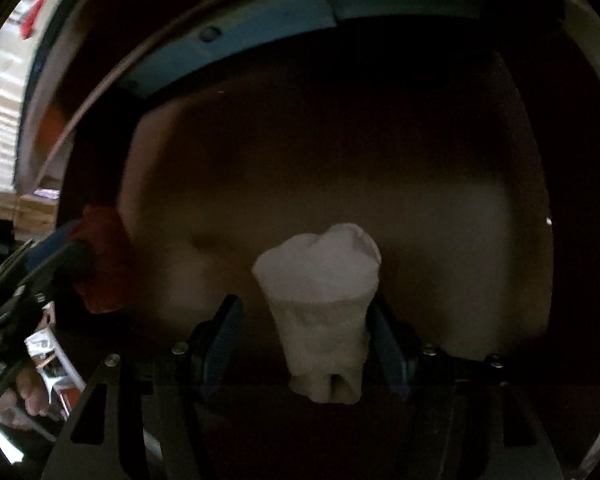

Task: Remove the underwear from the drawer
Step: 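Grasp the beige sock with the right tool and lift it, then carry the dark red underwear and beige sock up over the white tray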

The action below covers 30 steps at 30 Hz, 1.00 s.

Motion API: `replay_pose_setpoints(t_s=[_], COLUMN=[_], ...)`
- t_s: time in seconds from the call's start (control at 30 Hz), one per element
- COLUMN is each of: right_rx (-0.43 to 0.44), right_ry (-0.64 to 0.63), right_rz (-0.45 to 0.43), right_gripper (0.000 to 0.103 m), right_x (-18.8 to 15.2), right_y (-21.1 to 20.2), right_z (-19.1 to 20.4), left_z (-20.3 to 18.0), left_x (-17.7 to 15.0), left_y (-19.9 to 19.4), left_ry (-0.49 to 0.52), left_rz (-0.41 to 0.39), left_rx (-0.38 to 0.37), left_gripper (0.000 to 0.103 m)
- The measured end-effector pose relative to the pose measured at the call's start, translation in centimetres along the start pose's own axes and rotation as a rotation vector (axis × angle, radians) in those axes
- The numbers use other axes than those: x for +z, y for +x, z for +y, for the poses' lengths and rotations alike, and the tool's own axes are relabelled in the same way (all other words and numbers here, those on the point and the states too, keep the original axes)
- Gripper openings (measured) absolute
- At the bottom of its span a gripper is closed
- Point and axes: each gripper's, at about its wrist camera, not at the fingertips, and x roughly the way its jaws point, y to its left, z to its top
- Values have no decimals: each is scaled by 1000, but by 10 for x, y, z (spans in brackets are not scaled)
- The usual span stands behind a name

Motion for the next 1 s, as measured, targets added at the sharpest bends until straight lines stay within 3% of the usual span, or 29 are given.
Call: replay_pose_setpoints(t_s=[0.03,0.2,0.3,0.53,1.0], right_rx=[-5,12,62,172,210], right_ry=[-4,-9,34,66,24], right_rz=[-10,-21,-51,-215,-377], right_gripper=[40,32,31,30,31], right_x=[0,-4,-8,-16,-37], right_y=[-1,-2,-8,-55,-104], right_z=[0,-4,-13,-15,1], left_z=[1,4,4,-4,-51], left_x=[0,-3,-5,-1,3], left_y=[0,-3,-8,-21,-33], left_ry=[-5,-17,-22,-15,84], left_rz=[-1,-4,-8,-37,-62], left_rx=[1,-3,-2,19,29], left_gripper=[28,28,28,28,28])
